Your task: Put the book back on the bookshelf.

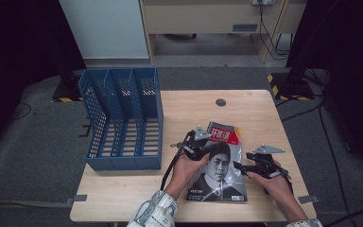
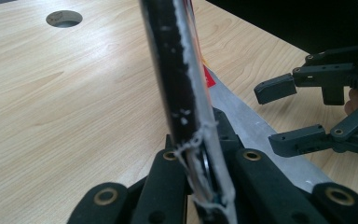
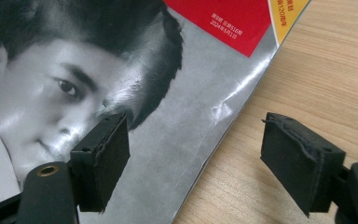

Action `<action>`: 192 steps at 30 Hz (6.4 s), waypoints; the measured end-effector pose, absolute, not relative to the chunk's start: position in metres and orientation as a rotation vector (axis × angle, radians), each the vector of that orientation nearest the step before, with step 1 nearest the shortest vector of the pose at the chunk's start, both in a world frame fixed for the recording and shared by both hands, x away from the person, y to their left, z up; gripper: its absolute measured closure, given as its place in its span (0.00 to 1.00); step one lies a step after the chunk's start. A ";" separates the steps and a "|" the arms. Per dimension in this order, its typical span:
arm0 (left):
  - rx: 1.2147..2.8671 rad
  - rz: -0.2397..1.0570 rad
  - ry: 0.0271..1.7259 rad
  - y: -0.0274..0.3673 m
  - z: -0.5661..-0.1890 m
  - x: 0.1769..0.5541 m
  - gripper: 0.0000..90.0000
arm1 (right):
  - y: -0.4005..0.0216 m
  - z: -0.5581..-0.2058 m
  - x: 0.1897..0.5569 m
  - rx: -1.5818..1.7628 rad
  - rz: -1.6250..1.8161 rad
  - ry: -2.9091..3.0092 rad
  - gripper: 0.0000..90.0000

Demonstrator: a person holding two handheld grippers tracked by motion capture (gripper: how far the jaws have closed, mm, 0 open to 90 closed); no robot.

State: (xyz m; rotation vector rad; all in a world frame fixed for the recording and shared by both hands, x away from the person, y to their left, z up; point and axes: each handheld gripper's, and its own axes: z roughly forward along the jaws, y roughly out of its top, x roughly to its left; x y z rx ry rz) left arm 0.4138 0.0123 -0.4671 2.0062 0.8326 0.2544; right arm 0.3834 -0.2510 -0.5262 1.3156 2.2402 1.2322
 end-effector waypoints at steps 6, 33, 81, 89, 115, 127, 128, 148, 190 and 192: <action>1.997 0.265 0.823 0.014 -0.458 0.414 0.96 | -0.251 -0.526 0.383 1.309 1.230 2.240 0.27; 1.889 0.346 0.801 0.044 -0.393 0.426 0.96 | -0.256 -0.531 0.385 1.346 1.154 2.224 0.29; 1.759 0.427 0.804 0.098 -0.331 0.413 0.96 | -0.251 -0.533 0.384 1.293 1.088 2.252 0.31; 1.747 0.439 0.806 0.107 -0.323 0.409 0.96 | -0.249 -0.536 0.384 1.283 1.051 2.256 0.28; 1.622 0.364 0.852 0.148 -0.308 0.399 0.96 | -0.247 -0.538 0.383 1.247 1.020 2.251 0.26; 1.588 0.386 0.888 0.175 -0.308 0.395 0.96 | -0.247 -0.538 0.383 1.247 1.020 2.251 0.26; 1.584 0.387 0.888 0.178 -0.308 0.395 0.96 | -0.247 -0.538 0.383 1.247 1.021 2.251 0.26; 1.536 0.432 0.926 0.220 -0.302 0.384 0.96 | -0.247 -0.538 0.383 1.243 1.015 2.252 0.26; 1.431 0.559 1.034 0.317 -0.287 0.359 0.96 | -0.247 -0.538 0.383 1.243 1.013 2.252 0.26; 1.422 0.563 1.038 0.322 -0.286 0.357 0.96 | -0.247 -0.537 0.383 1.242 1.013 2.254 0.26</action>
